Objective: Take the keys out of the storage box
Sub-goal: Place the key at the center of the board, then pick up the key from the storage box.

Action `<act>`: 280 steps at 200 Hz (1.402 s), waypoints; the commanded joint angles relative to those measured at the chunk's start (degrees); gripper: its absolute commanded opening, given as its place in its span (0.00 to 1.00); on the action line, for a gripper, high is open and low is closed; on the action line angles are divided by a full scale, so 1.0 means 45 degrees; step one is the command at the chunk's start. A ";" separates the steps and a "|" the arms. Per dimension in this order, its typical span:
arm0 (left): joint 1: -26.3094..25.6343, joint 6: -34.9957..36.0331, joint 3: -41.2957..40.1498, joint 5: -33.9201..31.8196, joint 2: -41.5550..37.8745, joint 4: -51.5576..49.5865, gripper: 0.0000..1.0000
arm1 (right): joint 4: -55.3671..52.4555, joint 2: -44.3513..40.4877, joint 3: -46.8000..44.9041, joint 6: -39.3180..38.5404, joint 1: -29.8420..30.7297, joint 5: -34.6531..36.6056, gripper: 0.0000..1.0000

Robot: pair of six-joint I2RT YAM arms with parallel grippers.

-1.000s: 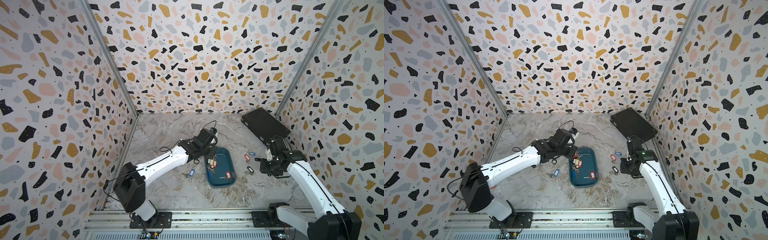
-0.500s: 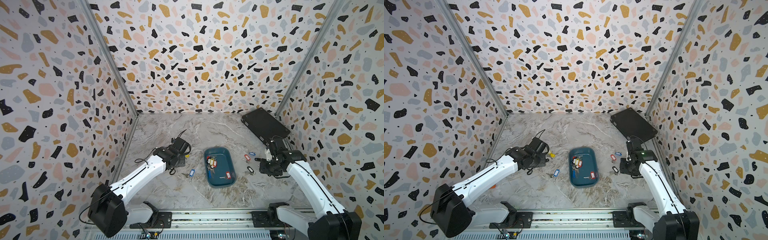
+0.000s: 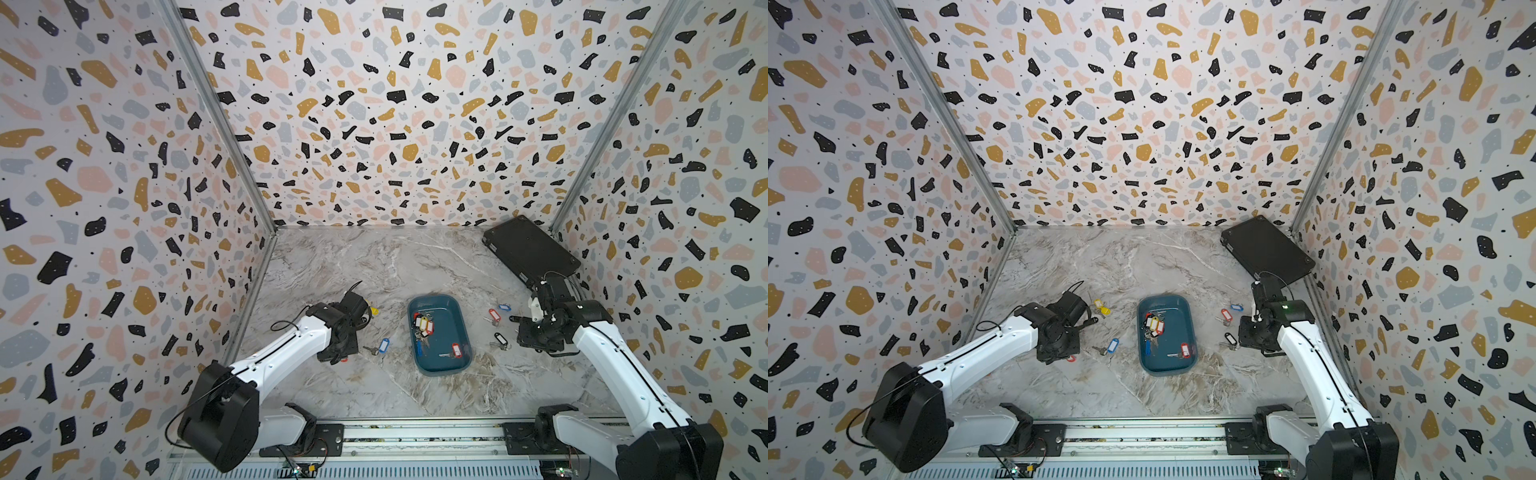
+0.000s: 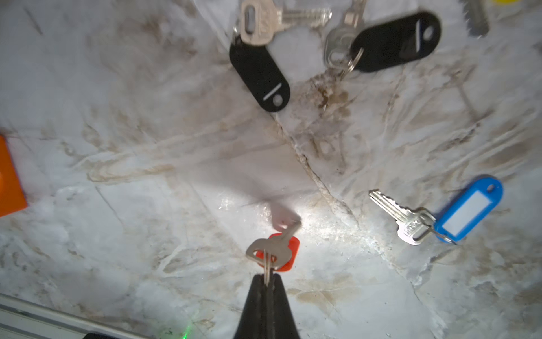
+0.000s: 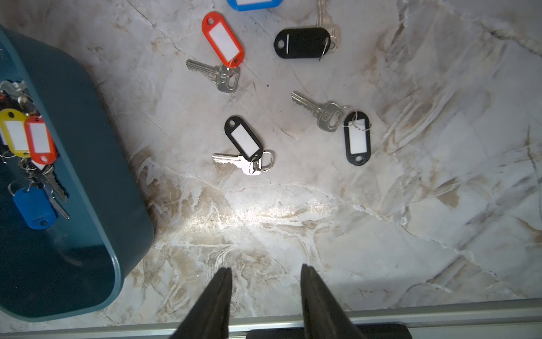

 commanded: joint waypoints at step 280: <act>0.0304 0.4824 0.1275 -0.0088 -0.5358 0.1138 0.99 | 0.4991 0.8927 0.5425 0.3180 0.6672 -0.2542 0.00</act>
